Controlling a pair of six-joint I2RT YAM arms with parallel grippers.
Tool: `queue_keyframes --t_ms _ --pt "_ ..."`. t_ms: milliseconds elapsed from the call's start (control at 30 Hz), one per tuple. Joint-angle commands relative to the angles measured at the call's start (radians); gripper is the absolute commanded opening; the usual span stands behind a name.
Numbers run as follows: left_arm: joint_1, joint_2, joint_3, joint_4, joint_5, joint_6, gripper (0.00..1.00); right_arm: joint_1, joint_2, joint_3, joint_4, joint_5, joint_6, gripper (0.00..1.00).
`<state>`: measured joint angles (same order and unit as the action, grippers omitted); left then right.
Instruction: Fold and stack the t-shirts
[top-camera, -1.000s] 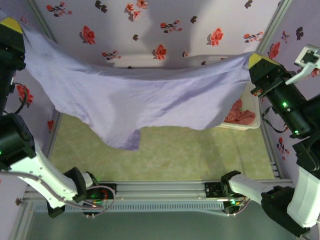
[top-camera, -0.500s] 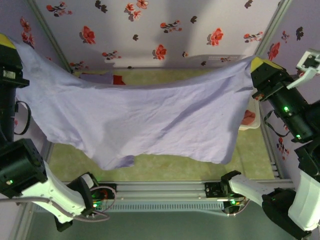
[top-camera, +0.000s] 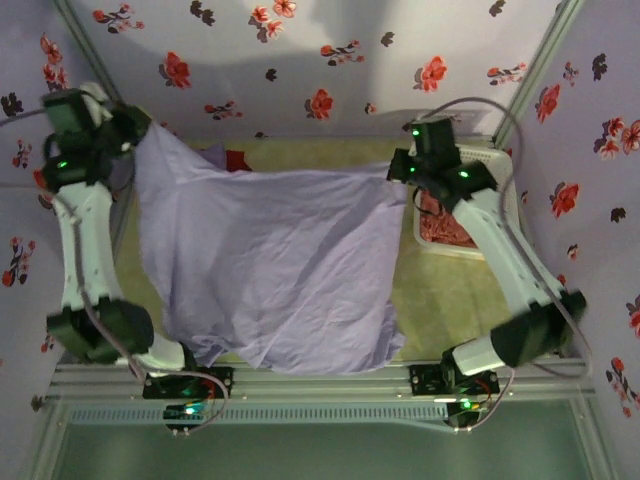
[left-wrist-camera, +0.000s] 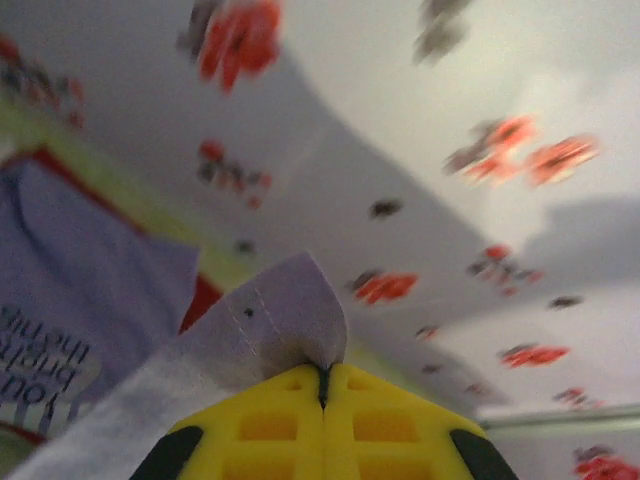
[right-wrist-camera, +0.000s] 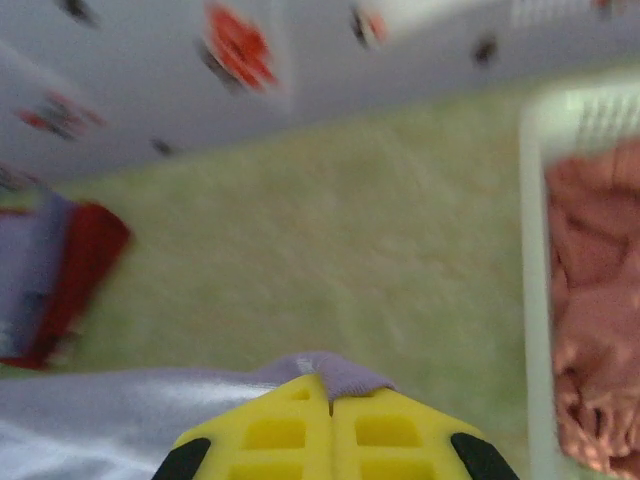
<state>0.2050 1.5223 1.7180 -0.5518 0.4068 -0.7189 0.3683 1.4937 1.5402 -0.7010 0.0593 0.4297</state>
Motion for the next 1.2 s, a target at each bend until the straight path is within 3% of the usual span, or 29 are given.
queue_keyframes --t_ms 0,367,533,700,733,767,800,833,867,1033,1167 --pt "-0.062 0.103 0.035 0.092 -0.042 0.105 0.00 -0.045 0.107 0.014 0.077 -0.040 0.023 0.00" --pt "-0.157 0.650 0.527 -0.160 -0.055 0.167 0.00 -0.092 0.546 0.377 -0.102 -0.047 -0.039 0.00" --pt "-0.188 0.795 0.692 -0.190 -0.055 0.150 0.00 -0.118 0.639 0.469 -0.109 -0.026 -0.029 0.00" --pt "-0.188 0.910 0.839 -0.205 -0.057 0.112 0.00 -0.141 0.811 0.748 -0.226 -0.059 -0.063 0.00" --pt "-0.188 0.928 0.866 -0.209 -0.055 0.109 0.00 -0.144 0.847 0.820 -0.257 -0.062 -0.071 0.05" --pt "-0.188 0.938 0.884 -0.211 -0.050 0.103 0.13 -0.145 0.881 0.895 -0.294 -0.066 -0.078 0.21" --pt "-0.187 0.940 0.894 -0.213 -0.045 0.100 0.34 -0.147 0.904 0.953 -0.322 -0.070 -0.083 0.40" --pt "-0.188 0.935 0.902 -0.220 -0.045 0.101 0.55 -0.149 0.923 1.010 -0.350 -0.072 -0.085 0.51" --pt "-0.188 0.925 0.908 -0.231 -0.055 0.106 0.64 -0.151 0.929 1.049 -0.371 -0.070 -0.086 0.56" --pt "-0.177 0.797 0.845 -0.249 -0.102 0.132 0.83 -0.154 0.846 1.059 -0.442 -0.071 -0.089 0.64" --pt "-0.162 0.659 0.780 -0.373 -0.111 0.163 0.85 -0.150 0.639 0.851 -0.466 -0.094 -0.078 0.64"
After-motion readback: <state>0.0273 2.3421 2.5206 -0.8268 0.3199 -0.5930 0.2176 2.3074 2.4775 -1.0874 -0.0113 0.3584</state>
